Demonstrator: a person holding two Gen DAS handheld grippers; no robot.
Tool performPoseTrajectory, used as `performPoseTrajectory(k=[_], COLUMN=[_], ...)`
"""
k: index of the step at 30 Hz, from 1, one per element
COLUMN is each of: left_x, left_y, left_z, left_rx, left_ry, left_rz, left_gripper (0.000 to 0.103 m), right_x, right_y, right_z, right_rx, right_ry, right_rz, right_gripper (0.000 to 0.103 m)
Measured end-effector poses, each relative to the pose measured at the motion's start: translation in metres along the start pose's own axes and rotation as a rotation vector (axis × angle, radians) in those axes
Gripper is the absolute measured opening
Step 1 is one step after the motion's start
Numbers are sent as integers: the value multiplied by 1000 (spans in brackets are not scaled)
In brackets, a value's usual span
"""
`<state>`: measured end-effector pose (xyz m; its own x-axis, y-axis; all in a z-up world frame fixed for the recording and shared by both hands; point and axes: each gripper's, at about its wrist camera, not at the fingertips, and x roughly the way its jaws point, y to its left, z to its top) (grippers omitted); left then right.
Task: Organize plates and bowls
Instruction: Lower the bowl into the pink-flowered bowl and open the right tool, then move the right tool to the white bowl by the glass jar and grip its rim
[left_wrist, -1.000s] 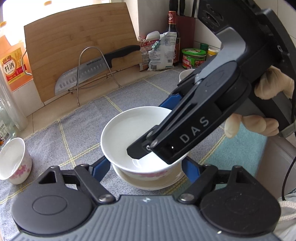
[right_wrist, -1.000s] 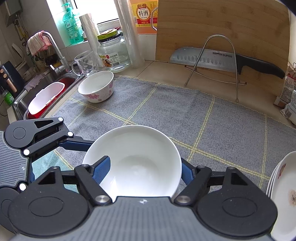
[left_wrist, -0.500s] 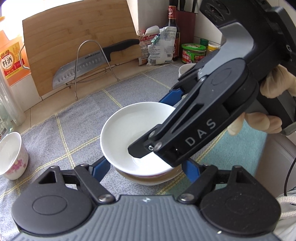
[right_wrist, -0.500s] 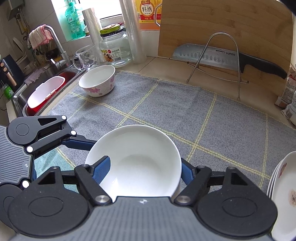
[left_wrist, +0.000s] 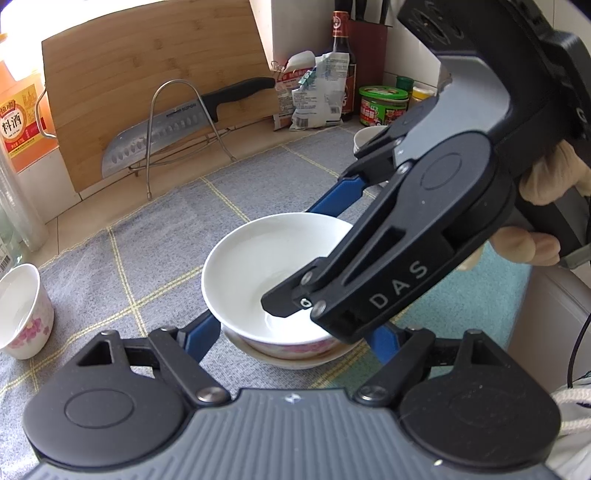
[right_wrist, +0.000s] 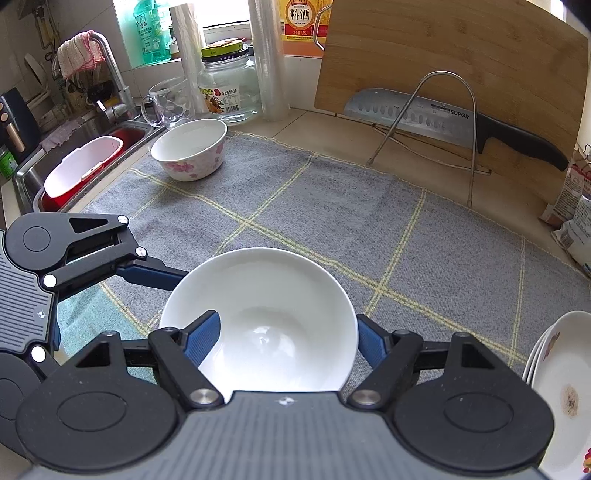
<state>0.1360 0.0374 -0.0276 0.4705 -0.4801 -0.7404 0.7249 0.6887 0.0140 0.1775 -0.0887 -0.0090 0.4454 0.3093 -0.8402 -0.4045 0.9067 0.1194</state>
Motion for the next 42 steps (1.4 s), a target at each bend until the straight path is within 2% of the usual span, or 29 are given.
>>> performPoseTrajectory(k=[3, 6, 9, 17, 26, 32, 40, 42], left_x=[-1, -5, -6, -8, -25, -34, -45, -45], left_y=[-1, 0, 0, 9, 29, 61, 122, 136], left_z=[0, 0, -1, -13, -30, -48, -62, -64], left_rx=[8, 18, 25, -6, -62, -176, -327, -357], left_ry=[-10, -23, -18, 11, 26, 29, -25, -37], left_rz=[8, 11, 6, 15, 46, 158, 430, 469], left_gripper=[87, 94, 95, 95, 95, 97, 97, 97], right_x=[-1, -3, -4, -3, -16, -21, -3, 2], right_y=[0, 0, 5, 13, 4, -3, 24, 31], right_z=[-1, -1, -1, -3, 0, 19, 54, 63], right_rx=[7, 1, -21, -76, -43, -20, -114, -137], right_ry=[-5, -12, -19, -23, -55, -98, -102, -101], right_rz=[-1, 11, 13, -38, -34, -33, 15, 29], right_gripper=[84, 92, 100, 102, 103, 103, 103, 103])
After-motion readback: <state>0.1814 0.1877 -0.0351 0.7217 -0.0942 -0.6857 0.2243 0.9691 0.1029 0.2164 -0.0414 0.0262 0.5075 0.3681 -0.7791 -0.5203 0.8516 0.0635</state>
